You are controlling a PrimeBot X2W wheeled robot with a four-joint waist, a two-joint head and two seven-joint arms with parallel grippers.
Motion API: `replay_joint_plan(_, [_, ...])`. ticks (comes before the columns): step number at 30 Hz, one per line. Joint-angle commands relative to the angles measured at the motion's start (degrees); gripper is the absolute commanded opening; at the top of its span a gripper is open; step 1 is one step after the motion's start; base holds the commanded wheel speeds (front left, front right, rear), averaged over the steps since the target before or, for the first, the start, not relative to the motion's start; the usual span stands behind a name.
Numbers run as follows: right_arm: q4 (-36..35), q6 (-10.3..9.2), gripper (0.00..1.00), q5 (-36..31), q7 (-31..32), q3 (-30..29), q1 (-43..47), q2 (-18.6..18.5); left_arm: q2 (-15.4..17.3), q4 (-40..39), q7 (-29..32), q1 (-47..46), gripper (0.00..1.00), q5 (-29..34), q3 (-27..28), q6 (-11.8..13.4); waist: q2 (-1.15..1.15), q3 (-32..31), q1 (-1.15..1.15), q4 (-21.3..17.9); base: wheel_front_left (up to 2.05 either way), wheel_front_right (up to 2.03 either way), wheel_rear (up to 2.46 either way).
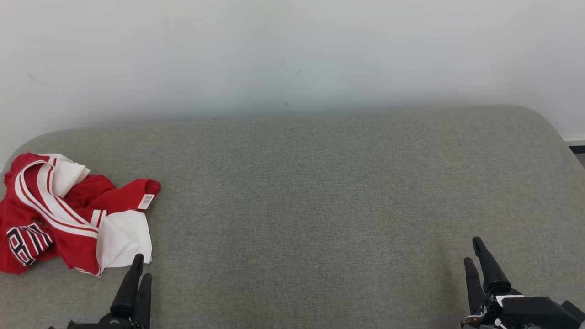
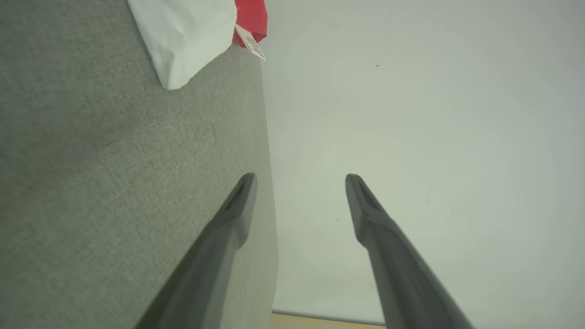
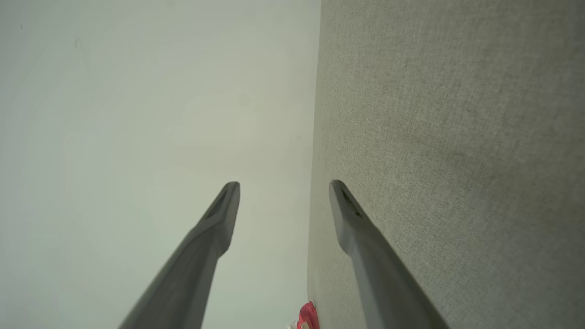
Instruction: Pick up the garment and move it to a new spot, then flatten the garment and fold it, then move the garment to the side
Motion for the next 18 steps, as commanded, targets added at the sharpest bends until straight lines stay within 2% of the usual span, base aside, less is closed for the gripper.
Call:
replay_joint_plan(1, [-0.87, -0.01, 1.00, -1.34, -0.67, 0.76, -1.25, -0.16, 0.25, -1.07, -0.64, -0.67, 1.00, 0.82, -0.33, 0.01, 0.00, -0.10, 0.00, -0.02, 0.00, 0.00, 0.00])
replay_joint_plan(11, [-0.61, -0.02, 1.00, -8.97, -3.13, 2.88, -1.51, -0.20, 0.33, -1.39, -3.09, 0.01, 1.00, 6.18, -1.50, 0.91, 0.00, -0.69, 0.00, -0.13, 0.00, 0.00, 0.00])
replay_joint_plan(18, [-0.36, -0.02, 1.00, -16.65, -4.86, 4.44, -1.59, -0.16, 0.39, -1.72, -4.82, 0.26, 1.00, 12.55, -3.02, 2.20, 0.00, -1.08, 0.00, -0.16, 0.00, 0.00, 0.00])
